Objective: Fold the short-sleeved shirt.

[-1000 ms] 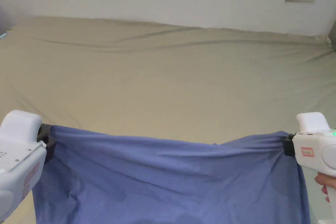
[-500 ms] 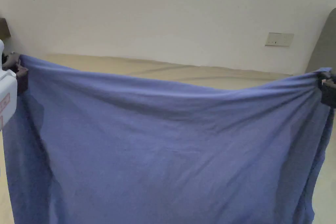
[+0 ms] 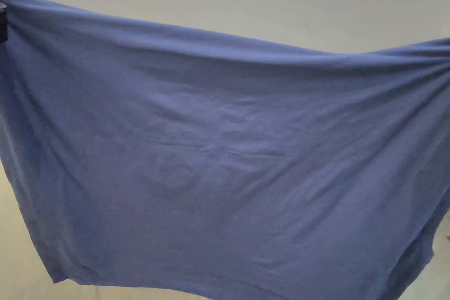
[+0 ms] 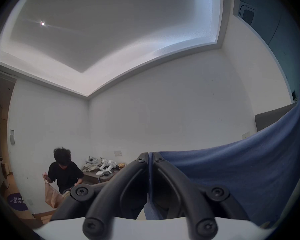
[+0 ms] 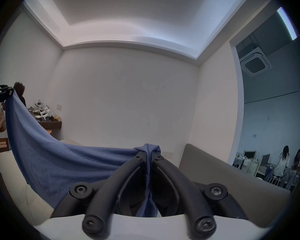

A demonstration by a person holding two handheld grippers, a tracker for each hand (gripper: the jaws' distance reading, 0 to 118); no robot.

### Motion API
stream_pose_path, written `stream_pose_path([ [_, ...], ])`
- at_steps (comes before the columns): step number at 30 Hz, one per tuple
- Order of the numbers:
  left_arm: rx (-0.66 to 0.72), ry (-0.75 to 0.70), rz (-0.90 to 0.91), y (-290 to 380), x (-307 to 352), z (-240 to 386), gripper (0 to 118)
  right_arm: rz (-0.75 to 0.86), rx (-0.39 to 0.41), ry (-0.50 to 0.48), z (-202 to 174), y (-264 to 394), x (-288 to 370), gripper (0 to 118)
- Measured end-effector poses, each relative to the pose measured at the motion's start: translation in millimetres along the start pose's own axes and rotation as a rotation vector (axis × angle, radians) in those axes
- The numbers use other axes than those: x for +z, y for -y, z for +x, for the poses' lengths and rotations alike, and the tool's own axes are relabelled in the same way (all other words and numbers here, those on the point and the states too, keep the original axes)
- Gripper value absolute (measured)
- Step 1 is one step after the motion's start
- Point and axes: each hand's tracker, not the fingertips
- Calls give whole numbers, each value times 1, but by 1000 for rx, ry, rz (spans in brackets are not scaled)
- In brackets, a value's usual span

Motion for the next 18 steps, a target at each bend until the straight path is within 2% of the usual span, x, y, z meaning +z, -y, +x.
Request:
stream_pose_path([
  [6, 0, 16, 7, -33, -28, -3, 0, 32, -20, 19, 12, -30, -18, 6],
  [15, 55, 57, -55, -52, -110, 27, 0, 9, 64, 112, 5, -47, -94, 6],
  [18, 72, 67, -93, -48, -143, 37, 0, -6, 47, 113, 8, -47, -126, 6],
])
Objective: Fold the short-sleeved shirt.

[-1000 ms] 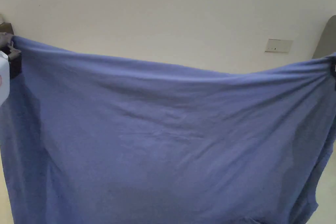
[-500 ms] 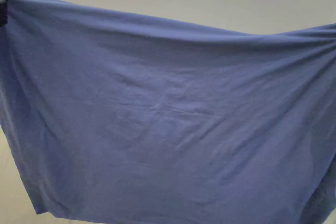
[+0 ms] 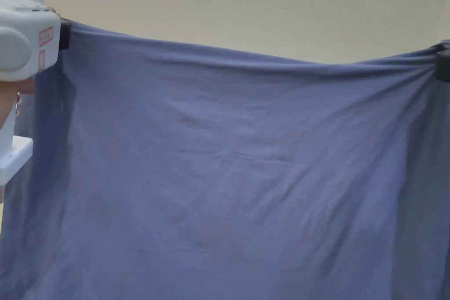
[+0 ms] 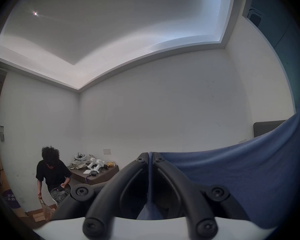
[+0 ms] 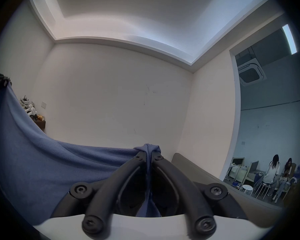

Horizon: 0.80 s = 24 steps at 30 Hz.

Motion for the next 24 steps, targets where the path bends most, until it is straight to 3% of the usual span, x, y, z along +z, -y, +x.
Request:
stream_pose_path([
  [13, -65, -17, -88, 9, -154, 45, 0, -13, -35, 23, -9, 4, -150, 6],
  [17, -44, -25, -106, 11, -193, 56, 0, -22, -31, 24, -14, 8, -194, 6],
  [18, -39, -95, -120, 13, -200, 55, 0, -24, -27, 25, -16, 10, -202, 6],
  [24, 2, -77, -152, 40, -244, 77, 0, -59, -40, 16, -34, 33, -247, 6],
])
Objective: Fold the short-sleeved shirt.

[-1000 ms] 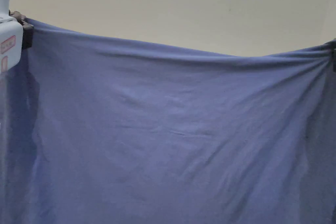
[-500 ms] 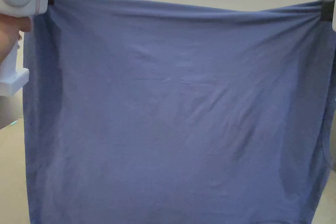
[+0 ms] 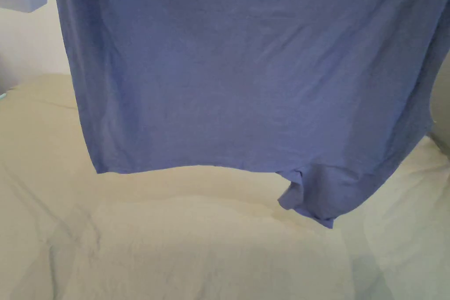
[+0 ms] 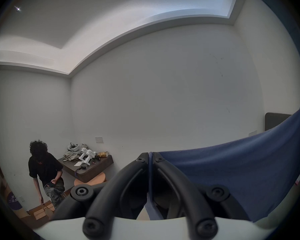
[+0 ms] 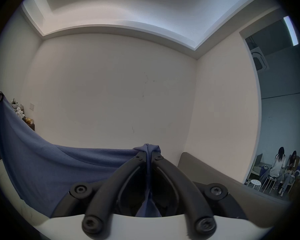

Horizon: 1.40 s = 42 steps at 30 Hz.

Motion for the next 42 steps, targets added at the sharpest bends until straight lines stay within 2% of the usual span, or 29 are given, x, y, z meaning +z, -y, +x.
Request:
stream_pose_path([
  [5, -1, 23, -43, 45, -31, 13, 0, -63, 62, -17, -22, 52, -27, 6],
  [6, -34, 30, -62, 55, -37, 15, 0, -73, 62, -28, -25, 66, -32, 6],
  [10, -29, 63, -122, 109, -52, 26, 0, -166, 69, -75, -40, 129, -37, 6],
  [15, -154, 109, -204, 194, -40, 46, 0, -277, 70, -133, -59, 211, -19, 6],
  [18, -173, 156, -272, 250, -19, 46, 0, -347, 88, -189, -65, 258, 4, 6],
  [21, -184, 188, -350, 310, 14, 37, 0, -402, 151, -229, -69, 303, 43, 6],
  [25, -218, 231, -474, 380, 85, 21, 0, -479, 145, -321, -70, 353, 115, 6],
  [31, -323, 326, -685, 468, 205, -8, 0, -664, 271, -435, -78, 427, 243, 6],
  [36, -400, 377, -832, 525, 278, -26, 0, -886, 197, -502, -76, 470, 328, 6],
  [39, -431, 386, -869, 542, 316, -35, 0, -994, 111, -494, -53, 501, 350, 6],
  [42, -437, 395, -917, 553, 343, -53, 0, -1051, 130, -484, -41, 507, 374, 6],
])
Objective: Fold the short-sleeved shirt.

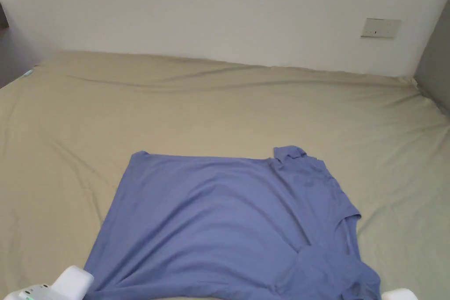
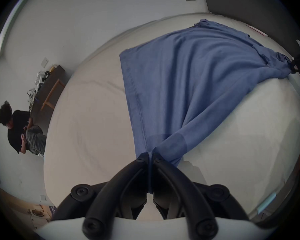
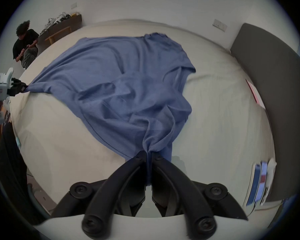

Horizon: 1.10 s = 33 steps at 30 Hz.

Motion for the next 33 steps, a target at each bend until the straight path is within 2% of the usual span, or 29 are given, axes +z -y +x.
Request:
stream_pose_path([
  [2, 28, 11, -22, 16, 8, -4, 0, -28, -28, -10, 13, 11, 9, 6],
  [7, 26, 66, -58, 41, 21, -7, 0, -79, -111, -49, 6, 27, 43, 6],
  [10, -30, 85, -97, 51, 23, 0, 0, -139, -105, -61, -1, 35, 46, 6],
  [14, -16, 86, -104, 58, 13, 1, 0, -200, -97, -53, -19, 44, 36, 6],
  [17, 1, 99, -125, 58, 6, 3, 0, -240, -66, -24, -22, 51, 12, 6],
  [21, -16, 75, -111, 56, 8, 4, 0, -234, -73, -3, -19, 45, 5, 8],
  [22, -11, 70, -110, 54, 10, 4, 6, -242, -71, 7, -17, 42, 6, 15],
  [23, 7, 46, -98, 50, 15, 3, 21, -232, -70, 39, -21, 38, 14, 36],
  [24, 28, 35, -91, 46, 20, 2, 47, -230, -56, 107, -20, 32, 20, 68],
  [25, 50, 30, -60, 38, 29, -2, 79, -197, -51, 131, -17, 24, 30, 96],
  [26, 78, 57, -13, 29, 41, -6, 113, -117, -62, 136, -15, 13, 46, 107],
  [27, 107, 68, 59, 19, 54, -9, 118, -47, -81, 131, -10, 3, 60, 107],
  [30, 194, 33, 259, -22, 102, -16, 115, 178, -116, 153, -14, -40, 115, 107],
  [33, 258, -23, 507, -63, 158, -18, 115, 450, -108, 181, -34, -81, 176, 107],
])
